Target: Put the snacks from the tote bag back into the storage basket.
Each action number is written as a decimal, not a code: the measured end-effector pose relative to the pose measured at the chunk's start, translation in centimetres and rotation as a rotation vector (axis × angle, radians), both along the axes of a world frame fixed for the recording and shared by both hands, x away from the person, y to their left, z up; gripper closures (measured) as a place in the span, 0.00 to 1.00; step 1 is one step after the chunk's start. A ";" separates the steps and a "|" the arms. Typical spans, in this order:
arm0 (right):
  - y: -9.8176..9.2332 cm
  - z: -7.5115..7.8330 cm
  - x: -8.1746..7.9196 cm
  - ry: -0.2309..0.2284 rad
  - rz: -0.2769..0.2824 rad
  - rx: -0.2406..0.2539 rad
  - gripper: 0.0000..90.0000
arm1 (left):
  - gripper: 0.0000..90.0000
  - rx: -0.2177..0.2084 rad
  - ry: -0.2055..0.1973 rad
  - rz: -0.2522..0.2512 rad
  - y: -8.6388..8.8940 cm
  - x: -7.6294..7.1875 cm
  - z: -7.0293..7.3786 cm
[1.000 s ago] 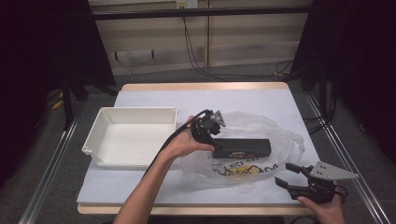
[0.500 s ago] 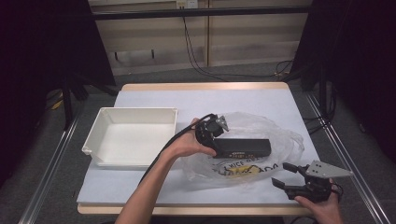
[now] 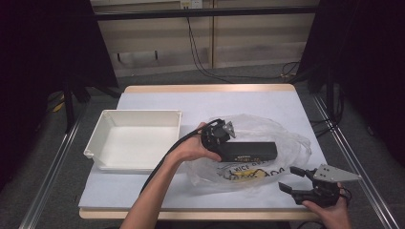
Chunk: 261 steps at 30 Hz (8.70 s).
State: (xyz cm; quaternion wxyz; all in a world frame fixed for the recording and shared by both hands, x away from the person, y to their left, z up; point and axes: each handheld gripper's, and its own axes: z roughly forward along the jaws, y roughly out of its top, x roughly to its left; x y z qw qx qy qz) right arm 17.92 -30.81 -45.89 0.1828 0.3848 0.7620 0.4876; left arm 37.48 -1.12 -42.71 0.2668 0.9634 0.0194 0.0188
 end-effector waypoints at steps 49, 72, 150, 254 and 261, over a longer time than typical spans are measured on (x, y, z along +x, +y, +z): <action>-0.8 0.5 -0.2 -0.066 -0.002 0.074 0.01 | 0.48 -0.004 0.053 -0.017 0.7 -0.3 0.2; -0.8 -0.7 -0.1 -0.122 -0.008 0.087 0.00 | 0.48 -0.029 0.028 -0.040 1.4 -0.8 2.3; -0.8 -1.2 -0.4 -0.194 -0.072 0.099 0.00 | 0.48 -0.166 0.002 0.033 12.3 -0.9 8.9; -0.9 -1.2 -0.3 -0.190 -0.078 0.095 0.00 | 0.48 -0.103 -0.038 0.303 31.6 3.6 5.9; -1.1 -1.2 -0.3 -0.193 -0.079 0.093 0.00 | 0.48 -0.091 -0.038 0.293 31.4 3.8 5.3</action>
